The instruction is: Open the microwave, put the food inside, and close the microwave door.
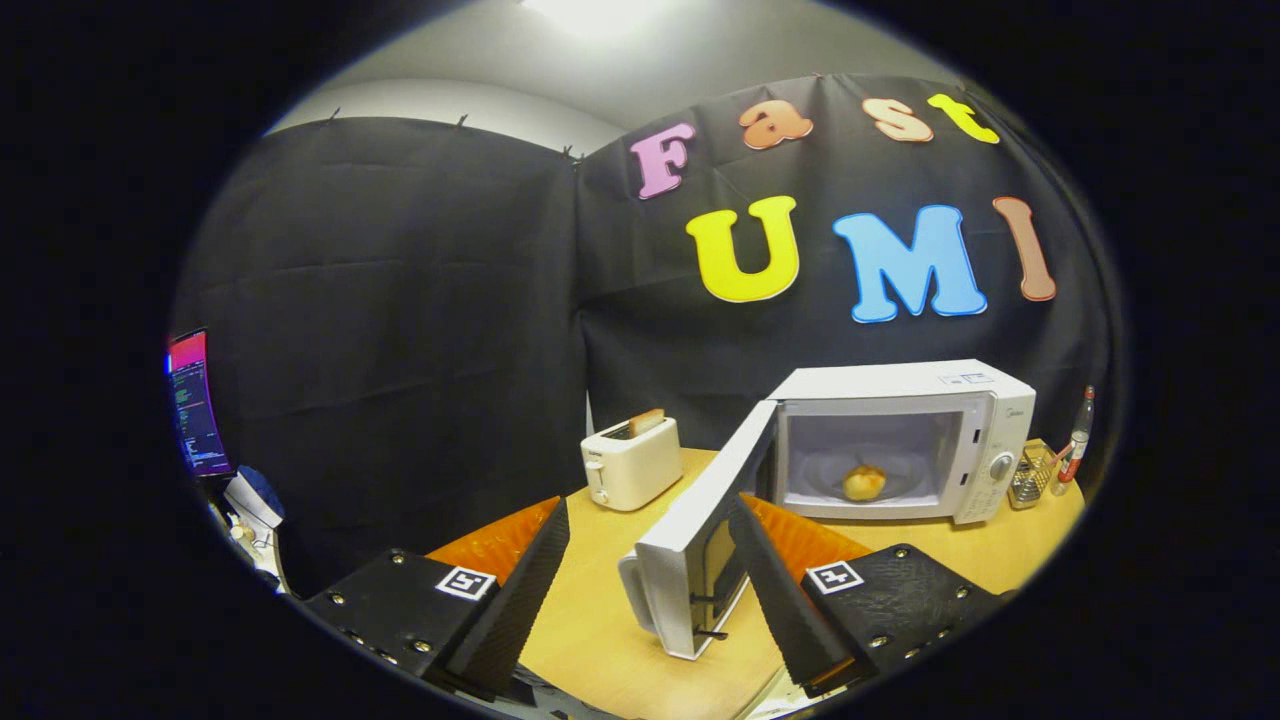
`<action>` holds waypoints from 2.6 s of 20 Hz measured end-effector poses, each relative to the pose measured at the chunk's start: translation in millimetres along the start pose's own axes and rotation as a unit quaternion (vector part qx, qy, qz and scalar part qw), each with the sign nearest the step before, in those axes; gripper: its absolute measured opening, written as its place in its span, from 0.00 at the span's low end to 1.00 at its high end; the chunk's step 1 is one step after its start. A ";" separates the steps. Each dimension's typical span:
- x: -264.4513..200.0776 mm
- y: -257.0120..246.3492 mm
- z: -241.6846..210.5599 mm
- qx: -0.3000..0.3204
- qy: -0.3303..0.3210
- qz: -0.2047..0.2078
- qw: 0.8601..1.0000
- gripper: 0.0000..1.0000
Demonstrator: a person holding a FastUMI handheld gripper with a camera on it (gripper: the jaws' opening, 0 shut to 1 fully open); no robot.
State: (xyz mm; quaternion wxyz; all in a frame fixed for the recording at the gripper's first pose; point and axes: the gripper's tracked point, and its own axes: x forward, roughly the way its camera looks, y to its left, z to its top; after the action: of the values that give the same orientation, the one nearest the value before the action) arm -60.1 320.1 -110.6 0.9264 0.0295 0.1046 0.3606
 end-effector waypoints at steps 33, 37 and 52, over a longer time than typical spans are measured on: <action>41.0 -6.9 -99.1 -0.020 0.131 0.030 0.991 0.00; 26.7 -30.0 -97.8 -0.019 0.131 0.011 0.991 0.01; 19.8 -155.7 -84.7 0.002 0.131 -0.105 0.986 0.01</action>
State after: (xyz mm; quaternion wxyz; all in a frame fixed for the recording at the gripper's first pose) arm 39.0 216.8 -217.0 0.9374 -0.0277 0.2284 0.2615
